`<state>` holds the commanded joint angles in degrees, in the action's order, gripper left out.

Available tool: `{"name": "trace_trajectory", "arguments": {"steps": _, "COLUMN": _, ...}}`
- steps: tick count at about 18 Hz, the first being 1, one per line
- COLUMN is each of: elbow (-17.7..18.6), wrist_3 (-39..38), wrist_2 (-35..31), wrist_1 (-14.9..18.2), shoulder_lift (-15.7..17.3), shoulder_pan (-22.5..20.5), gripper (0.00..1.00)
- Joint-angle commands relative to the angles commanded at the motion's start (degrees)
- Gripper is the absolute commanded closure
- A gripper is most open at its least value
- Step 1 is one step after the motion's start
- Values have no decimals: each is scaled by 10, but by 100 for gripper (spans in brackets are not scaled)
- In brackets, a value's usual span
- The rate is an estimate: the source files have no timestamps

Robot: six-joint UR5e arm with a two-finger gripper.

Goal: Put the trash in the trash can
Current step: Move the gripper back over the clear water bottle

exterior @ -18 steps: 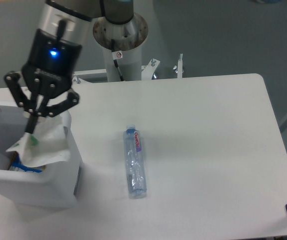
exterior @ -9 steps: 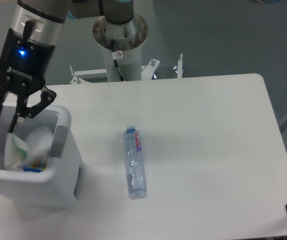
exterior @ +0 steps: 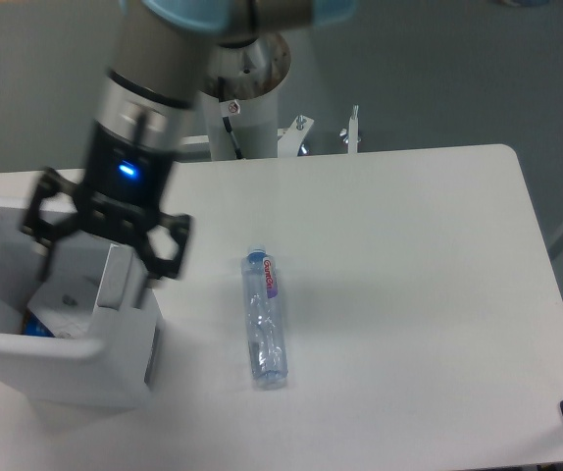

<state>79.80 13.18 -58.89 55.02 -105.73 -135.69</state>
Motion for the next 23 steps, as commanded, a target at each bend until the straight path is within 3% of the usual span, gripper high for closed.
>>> {"name": "trace_trajectory", "arguments": {"steps": 4, "elbow": 3, "wrist_3": 31, "wrist_2": 0, "wrist_1": 0, "shoulder_lift": -24, "shoulder_pan": -55, "gripper": 0}}
{"name": "trace_trajectory", "arguments": {"steps": 8, "elbow": 4, "wrist_3": 48, "wrist_2": -1, "wrist_1": 1, "shoulder_lift": -55, "shoulder_pan": -84, "gripper": 0}}
{"name": "trace_trajectory", "arguments": {"steps": 11, "elbow": 17, "wrist_3": 49, "wrist_2": -6, "wrist_1": 4, "shoulder_lift": -78, "shoulder_pan": -86, "gripper": 0}}
{"name": "trace_trajectory", "arguments": {"steps": 14, "elbow": 29, "wrist_3": 49, "wrist_2": -67, "wrist_1": 5, "shoulder_lift": -93, "shoulder_pan": -84, "gripper": 0}}
{"name": "trace_trajectory", "arguments": {"steps": 17, "elbow": 32, "wrist_3": 49, "wrist_2": -84, "wrist_1": 8, "shoulder_lift": -102, "shoulder_pan": -80, "gripper": 0}}
{"name": "trace_trajectory", "arguments": {"steps": 23, "elbow": 36, "wrist_3": 50, "wrist_2": -182, "wrist_1": 54, "shoulder_lift": -122, "shoulder_pan": -46, "gripper": 0}}
